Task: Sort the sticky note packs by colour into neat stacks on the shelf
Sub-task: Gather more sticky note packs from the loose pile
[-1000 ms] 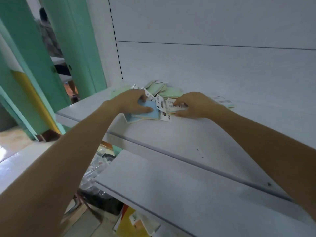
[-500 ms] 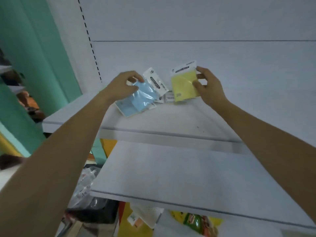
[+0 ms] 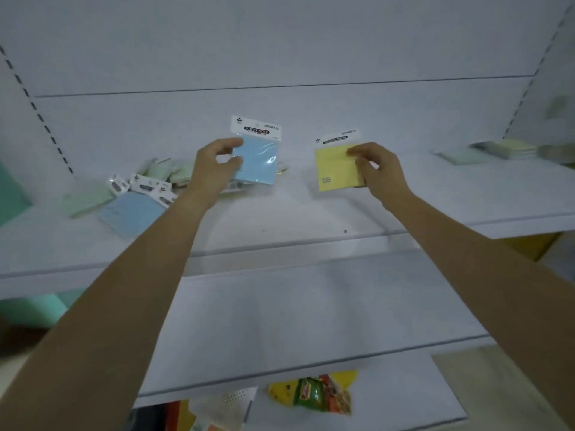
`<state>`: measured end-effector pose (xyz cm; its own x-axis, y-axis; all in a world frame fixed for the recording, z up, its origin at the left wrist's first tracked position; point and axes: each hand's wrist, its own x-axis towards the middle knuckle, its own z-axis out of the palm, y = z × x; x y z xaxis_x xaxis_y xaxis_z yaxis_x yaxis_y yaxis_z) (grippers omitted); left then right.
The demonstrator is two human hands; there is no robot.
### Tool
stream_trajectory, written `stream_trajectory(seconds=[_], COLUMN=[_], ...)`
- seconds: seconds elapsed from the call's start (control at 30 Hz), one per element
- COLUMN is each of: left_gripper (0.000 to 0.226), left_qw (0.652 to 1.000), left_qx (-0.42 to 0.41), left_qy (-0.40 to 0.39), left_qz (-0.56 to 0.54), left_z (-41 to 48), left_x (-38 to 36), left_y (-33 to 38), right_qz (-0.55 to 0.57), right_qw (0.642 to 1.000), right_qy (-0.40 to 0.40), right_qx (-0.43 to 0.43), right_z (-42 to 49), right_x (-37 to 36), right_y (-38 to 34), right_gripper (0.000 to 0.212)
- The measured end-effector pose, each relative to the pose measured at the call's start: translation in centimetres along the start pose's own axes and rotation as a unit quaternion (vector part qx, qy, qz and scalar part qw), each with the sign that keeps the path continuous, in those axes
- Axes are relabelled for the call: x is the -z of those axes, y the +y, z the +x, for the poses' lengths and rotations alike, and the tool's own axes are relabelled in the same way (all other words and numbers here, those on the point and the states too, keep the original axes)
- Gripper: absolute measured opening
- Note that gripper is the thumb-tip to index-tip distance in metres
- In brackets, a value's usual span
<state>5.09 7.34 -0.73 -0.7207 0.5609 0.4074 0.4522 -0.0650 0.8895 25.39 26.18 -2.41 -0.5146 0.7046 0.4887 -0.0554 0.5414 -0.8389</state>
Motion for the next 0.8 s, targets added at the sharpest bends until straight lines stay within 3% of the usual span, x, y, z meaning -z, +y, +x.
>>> stream_trajectory(seconds=[0.23,0.47,0.63,0.8], left_gripper=[0.042,0.047,0.048,0.049], left_qw=[0.996,0.992,0.991,0.990], left_qx=[0.029,0.052,0.069,0.097], left_qy=[-0.074,-0.077,-0.066,-0.054], left_qz=[-0.050,-0.085,-0.097,-0.085], left_z=[-1.3,-2.7,-2.7,-0.7], left_x=[-14.1,-27.8,-34.0,-37.5], left_y=[3.2,6.9,8.3,8.4], right_qz=[-0.027,-0.040,-0.038,-0.105], right_qw=[0.995,0.990,0.988,0.986], right_qy=[0.044,-0.005,0.002,-0.023], right_qx=[-0.088,-0.138,-0.152,-0.130], right_z=[-0.5,-0.3,0.9,3.4], right_x=[12.3,26.7,33.2,36.5], right_y=[3.9,7.5,10.1,12.9], right_gripper=[0.025,0.043,0.044,0.041])
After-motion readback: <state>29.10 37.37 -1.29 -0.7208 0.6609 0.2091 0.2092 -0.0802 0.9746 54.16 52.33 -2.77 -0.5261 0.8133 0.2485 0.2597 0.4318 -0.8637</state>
